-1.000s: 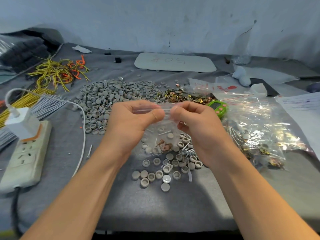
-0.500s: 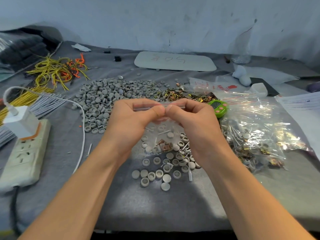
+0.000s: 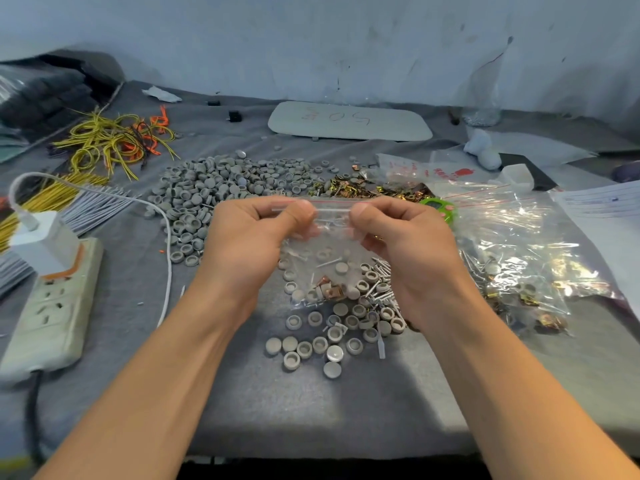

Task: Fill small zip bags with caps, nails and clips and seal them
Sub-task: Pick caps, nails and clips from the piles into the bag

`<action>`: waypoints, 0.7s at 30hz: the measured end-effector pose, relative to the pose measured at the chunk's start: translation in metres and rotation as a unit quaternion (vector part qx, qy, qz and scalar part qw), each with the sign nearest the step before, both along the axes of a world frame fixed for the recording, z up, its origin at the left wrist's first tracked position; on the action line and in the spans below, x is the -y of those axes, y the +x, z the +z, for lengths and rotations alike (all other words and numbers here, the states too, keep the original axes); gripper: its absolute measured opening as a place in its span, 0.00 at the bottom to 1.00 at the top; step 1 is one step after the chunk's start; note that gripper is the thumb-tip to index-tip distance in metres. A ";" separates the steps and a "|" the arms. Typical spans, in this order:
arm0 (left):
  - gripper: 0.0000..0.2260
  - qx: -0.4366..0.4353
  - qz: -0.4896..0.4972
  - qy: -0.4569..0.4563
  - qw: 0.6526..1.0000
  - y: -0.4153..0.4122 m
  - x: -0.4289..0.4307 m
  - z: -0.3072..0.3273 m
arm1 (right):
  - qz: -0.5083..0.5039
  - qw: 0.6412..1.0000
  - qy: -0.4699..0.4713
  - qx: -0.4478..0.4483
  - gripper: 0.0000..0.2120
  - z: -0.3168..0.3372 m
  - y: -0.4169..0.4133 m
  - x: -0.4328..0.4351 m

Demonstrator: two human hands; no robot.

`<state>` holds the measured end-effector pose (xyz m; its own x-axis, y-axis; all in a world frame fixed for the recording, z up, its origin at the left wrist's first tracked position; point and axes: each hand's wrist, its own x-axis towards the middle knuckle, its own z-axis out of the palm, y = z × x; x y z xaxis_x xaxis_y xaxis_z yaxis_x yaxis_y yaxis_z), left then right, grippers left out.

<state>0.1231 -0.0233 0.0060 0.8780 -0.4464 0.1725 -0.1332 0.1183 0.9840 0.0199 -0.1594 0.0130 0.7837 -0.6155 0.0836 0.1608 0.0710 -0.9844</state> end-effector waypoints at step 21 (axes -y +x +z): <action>0.07 0.098 0.040 -0.036 0.994 -0.021 0.007 0.002 | 0.101 0.956 -0.247 -0.122 0.22 -0.020 0.008 -0.036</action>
<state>0.1023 -0.0304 0.0085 0.8567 -0.3567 0.3727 -0.3336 0.1681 0.9276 0.0275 -0.1234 -0.0071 0.9154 -0.3828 0.1243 -0.0462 -0.4066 -0.9124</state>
